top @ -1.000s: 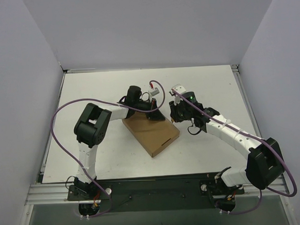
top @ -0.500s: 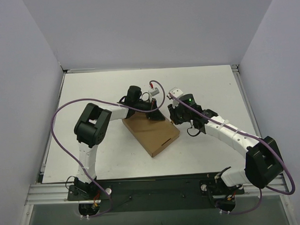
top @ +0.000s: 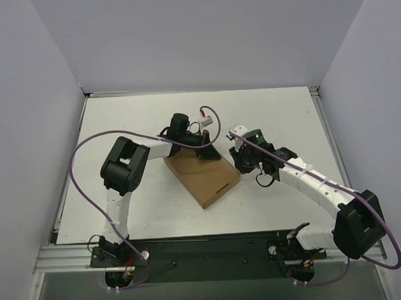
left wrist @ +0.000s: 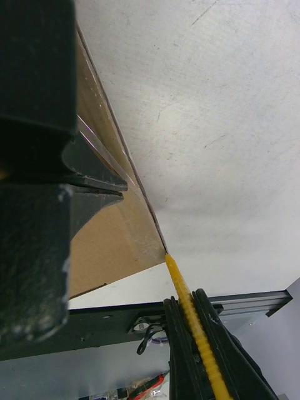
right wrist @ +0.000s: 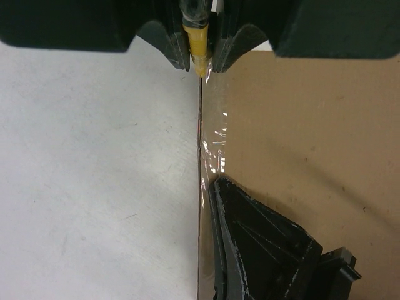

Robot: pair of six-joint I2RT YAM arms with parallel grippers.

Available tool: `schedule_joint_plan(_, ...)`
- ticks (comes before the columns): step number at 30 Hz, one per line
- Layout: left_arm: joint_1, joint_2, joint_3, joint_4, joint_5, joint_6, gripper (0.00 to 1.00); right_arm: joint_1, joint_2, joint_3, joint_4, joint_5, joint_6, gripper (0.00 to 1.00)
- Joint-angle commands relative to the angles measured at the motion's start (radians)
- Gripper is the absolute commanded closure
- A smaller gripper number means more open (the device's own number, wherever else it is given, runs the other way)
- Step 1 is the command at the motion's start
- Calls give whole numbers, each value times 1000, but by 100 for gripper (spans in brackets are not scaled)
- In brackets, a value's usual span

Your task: Unpack the express box

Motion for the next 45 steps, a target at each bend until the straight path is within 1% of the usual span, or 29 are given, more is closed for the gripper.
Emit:
schedule_joint_plan(1,30,71,9,-17,-157,26,100,13,-58,-8,-162,-15,-3,100)
schedule_joint_plan(5,26,66,7,31,-116,-5,100,16,-43,6,-166,-16,-18,100)
schedule_joint_plan(7,24,40,9,64,-100,-31,100,16,-20,18,-157,-22,-35,100)
schedule_joint_plan(10,39,-41,30,95,-75,-74,93,15,9,47,-146,-41,-69,100)
schedule_joint_plan(11,47,-69,35,88,-75,-79,91,13,15,55,-146,-44,-89,100)
schedule_joint_plan(12,59,-127,39,69,-80,-79,85,12,26,66,-148,-53,-97,100)
schedule_joint_plan(14,104,-190,29,28,-88,-55,82,12,34,73,-149,-59,-118,100)
schedule_joint_plan(15,122,-252,20,-45,-91,-35,81,10,44,78,-151,-59,-123,100)
schedule_joint_plan(17,177,-322,-32,-154,-105,77,82,9,53,86,-154,-50,-124,100)
schedule_joint_plan(18,197,-390,-62,-267,-114,120,83,9,63,87,-154,-47,-127,100)
schedule_joint_plan(19,222,-427,-141,-328,-127,196,89,7,64,90,-154,-45,-132,100)
schedule_joint_plan(20,269,-464,-176,-371,-134,228,92,7,66,92,-154,-44,-135,100)
schedule_joint_plan(21,295,-525,-216,-476,-150,270,96,7,72,93,-154,-45,-136,100)
schedule_joint_plan(22,315,-549,-241,-544,-186,363,100,6,76,95,-154,-47,-135,100)
schedule_joint_plan(23,346,-569,-275,-607,-197,413,100,1,80,98,-154,-45,-130,100)
schedule_joint_plan(24,355,-595,-287,-712,-203,459,100,-4,89,101,-154,-45,-108,100)
schedule_joint_plan(25,360,-609,-298,-742,-213,516,100,-14,92,103,-150,-48,-85,100)
schedule_joint_plan(27,360,-629,-330,-748,-220,525,100,-86,106,103,-140,-102,-13,100)
schedule_joint_plan(28,357,-627,-333,-742,-218,521,100,-120,110,101,-137,-136,47,100)
schedule_joint_plan(29,355,-621,-330,-733,-209,515,100,-145,110,93,-131,-200,63,100)
schedule_joint_plan(31,340,-598,-306,-729,-198,492,100,-169,98,63,-125,-223,28,100)
schedule_joint_plan(32,335,-595,-295,-683,-165,474,100,-166,93,55,-125,-225,16,100)
schedule_joint_plan(34,288,-598,-264,-621,-125,441,100,-168,90,43,-123,-219,9,100)
schedule_joint_plan(35,262,-598,-251,-557,-112,430,100,-168,92,43,-123,-220,6,100)
schedule_joint_plan(36,237,-581,-219,-537,-109,420,100,-168,95,44,-122,-228,5,100)
schedule_joint_plan(37,190,-565,-195,-526,-111,418,100,-166,98,47,-116,-229,6,100)
schedule_joint_plan(41,141,-421,-134,-491,-80,406,100,-166,124,76,-114,-234,14,100)
schedule_joint_plan(43,125,-371,-113,-518,-65,453,100,-166,141,87,-114,-225,2,100)
schedule_joint_plan(45,99,-316,-103,-602,-78,539,100,-172,147,87,-111,-213,-11,100)
